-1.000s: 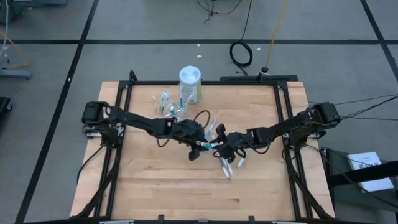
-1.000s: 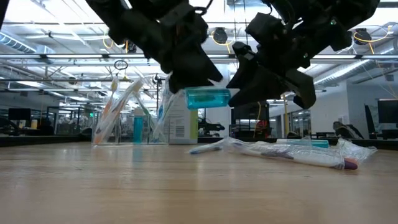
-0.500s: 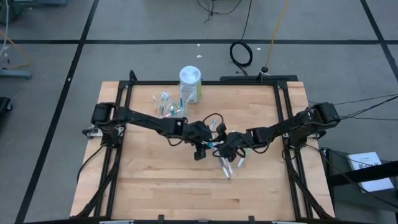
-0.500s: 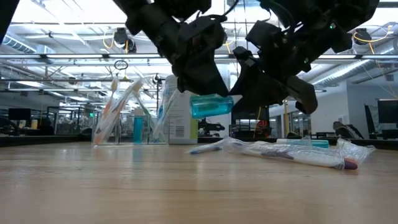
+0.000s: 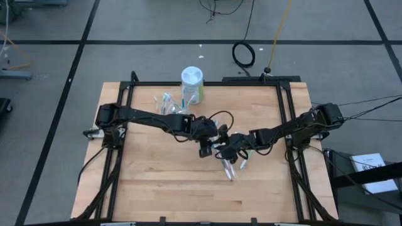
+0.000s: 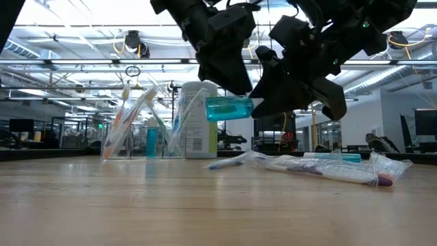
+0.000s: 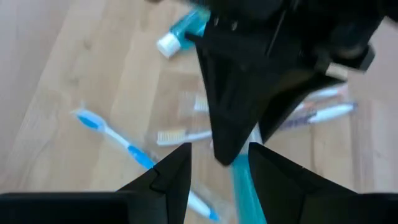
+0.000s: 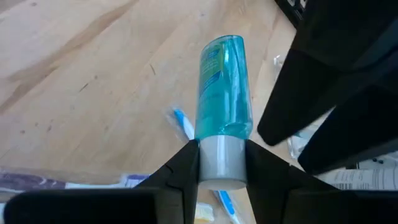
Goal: Pick & Place toothbrushing station
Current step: Put the bottom blue mouthwash into the transparent organizer
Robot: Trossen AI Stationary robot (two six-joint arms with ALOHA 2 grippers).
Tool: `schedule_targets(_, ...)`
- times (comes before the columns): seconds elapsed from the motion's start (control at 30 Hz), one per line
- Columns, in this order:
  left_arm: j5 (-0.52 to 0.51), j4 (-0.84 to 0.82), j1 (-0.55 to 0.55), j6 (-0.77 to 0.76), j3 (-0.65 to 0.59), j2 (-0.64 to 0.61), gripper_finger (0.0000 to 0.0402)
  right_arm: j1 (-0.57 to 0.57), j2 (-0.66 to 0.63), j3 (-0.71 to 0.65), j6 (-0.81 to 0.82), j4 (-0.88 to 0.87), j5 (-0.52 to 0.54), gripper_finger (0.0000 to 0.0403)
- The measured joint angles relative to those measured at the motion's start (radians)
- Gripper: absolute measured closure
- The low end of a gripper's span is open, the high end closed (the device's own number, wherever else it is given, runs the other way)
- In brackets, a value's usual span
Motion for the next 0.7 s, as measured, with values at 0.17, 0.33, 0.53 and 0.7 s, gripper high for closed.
schedule_targets(0.17,-0.003,-0.009,0.0,-0.011,0.001,0.002,0.024,0.001,0.0,0.0,0.004,-0.004,0.003,0.0307)
schedule_targets(0.33,0.0,-0.032,-0.007,-0.023,0.001,0.01,0.024,0.002,0.001,0.0,0.007,-0.011,0.004,0.0307)
schedule_targets(0.53,0.021,-0.038,-0.014,-0.031,-0.001,0.01,0.024,0.001,0.001,-0.001,0.008,-0.016,0.006,0.0307)
schedule_targets(0.7,0.04,-0.035,-0.015,-0.084,-0.001,0.018,0.024,0.002,0.001,-0.002,0.007,0.014,0.005,0.0307)
